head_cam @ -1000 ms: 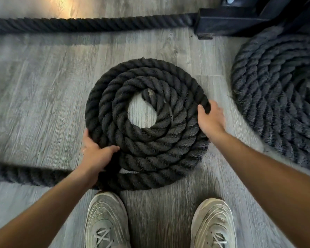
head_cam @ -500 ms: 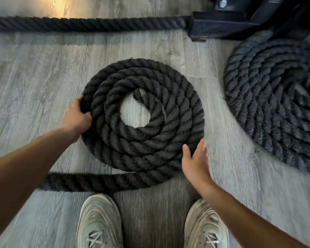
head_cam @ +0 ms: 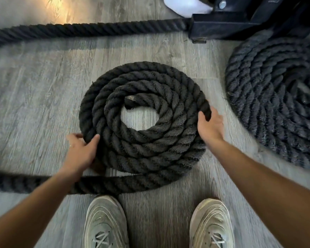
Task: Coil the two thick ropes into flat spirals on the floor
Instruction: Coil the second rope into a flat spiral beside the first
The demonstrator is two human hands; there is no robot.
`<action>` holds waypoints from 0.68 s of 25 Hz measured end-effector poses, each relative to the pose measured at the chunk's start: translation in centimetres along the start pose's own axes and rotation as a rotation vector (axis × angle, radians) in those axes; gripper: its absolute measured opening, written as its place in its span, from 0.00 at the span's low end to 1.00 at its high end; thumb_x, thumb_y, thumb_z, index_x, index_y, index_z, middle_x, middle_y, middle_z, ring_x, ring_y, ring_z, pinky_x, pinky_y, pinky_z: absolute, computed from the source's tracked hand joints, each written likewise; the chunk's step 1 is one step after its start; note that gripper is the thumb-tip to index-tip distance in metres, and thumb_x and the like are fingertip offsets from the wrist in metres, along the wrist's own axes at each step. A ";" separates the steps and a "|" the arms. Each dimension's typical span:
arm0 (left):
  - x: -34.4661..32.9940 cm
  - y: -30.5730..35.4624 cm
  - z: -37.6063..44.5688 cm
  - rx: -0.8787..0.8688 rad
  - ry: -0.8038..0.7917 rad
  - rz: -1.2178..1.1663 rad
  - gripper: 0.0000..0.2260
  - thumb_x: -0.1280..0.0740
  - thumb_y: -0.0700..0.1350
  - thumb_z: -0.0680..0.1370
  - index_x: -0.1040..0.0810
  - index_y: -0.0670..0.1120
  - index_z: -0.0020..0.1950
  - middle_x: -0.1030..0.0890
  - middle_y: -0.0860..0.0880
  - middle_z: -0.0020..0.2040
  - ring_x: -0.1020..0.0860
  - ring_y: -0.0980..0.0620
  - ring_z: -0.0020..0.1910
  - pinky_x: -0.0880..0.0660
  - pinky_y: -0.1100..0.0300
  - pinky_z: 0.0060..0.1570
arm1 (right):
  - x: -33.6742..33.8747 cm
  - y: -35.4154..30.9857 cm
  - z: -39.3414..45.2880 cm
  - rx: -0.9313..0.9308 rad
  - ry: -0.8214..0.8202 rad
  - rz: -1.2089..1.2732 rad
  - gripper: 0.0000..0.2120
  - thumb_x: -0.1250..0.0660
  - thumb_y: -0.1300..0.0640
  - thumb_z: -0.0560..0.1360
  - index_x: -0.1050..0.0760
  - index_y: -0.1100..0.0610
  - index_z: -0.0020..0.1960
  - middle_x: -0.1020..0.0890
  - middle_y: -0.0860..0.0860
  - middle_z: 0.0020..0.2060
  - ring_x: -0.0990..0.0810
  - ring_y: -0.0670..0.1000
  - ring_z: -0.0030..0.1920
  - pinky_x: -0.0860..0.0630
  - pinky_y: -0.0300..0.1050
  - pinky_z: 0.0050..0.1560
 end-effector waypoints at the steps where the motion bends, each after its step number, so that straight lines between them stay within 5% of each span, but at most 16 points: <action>1: 0.5 0.7 1.5 -0.011 -0.002 -0.051 0.25 0.30 0.57 0.78 0.39 0.50 0.66 0.19 0.40 0.56 0.19 0.40 0.52 0.21 0.39 0.56 | -0.2 1.4 -2.3 -0.015 0.008 0.033 0.28 0.40 0.43 0.81 0.42 0.43 0.79 0.34 0.55 0.72 0.29 0.61 0.68 0.25 0.61 0.63; 5: 1.6 4.7 7.7 -0.146 -0.019 0.048 0.27 0.30 0.54 0.79 0.35 0.55 0.76 0.23 0.46 0.67 0.21 0.43 0.61 0.22 0.40 0.60 | -1.6 5.8 -12.5 -0.046 -0.091 0.063 0.38 0.41 0.39 0.81 0.60 0.42 0.82 0.49 0.54 0.82 0.41 0.60 0.78 0.33 0.58 0.69; 10: 0.9 5.0 10.3 -0.265 0.002 0.092 0.25 0.32 0.45 0.81 0.34 0.56 0.77 0.24 0.49 0.71 0.26 0.54 0.60 0.27 0.53 0.62 | -2.5 6.2 -13.4 0.011 -0.226 0.074 0.40 0.43 0.42 0.83 0.68 0.45 0.81 0.50 0.50 0.82 0.43 0.55 0.80 0.42 0.50 0.75; 13: 1.0 2.9 8.9 -0.228 0.048 -0.031 0.26 0.31 0.43 0.80 0.33 0.56 0.76 0.23 0.50 0.66 0.23 0.51 0.62 0.25 0.47 0.64 | -1.0 5.1 -9.3 0.062 -0.226 0.113 0.36 0.41 0.43 0.83 0.60 0.42 0.82 0.43 0.49 0.81 0.41 0.54 0.79 0.43 0.54 0.77; 17: -0.6 -1.6 3.1 -0.131 0.050 -0.120 0.31 0.29 0.48 0.77 0.39 0.60 0.77 0.29 0.44 0.73 0.25 0.45 0.67 0.27 0.41 0.67 | 0.5 2.1 -1.7 0.023 -0.069 0.131 0.26 0.39 0.42 0.82 0.36 0.46 0.78 0.27 0.54 0.70 0.28 0.57 0.69 0.32 0.56 0.71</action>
Point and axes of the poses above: each hand's wrist, its own z-axis towards the middle knuckle, its own x-axis out of the back of the hand, y = z × x, the point moved 2 cm from there along z, towards the middle knuckle
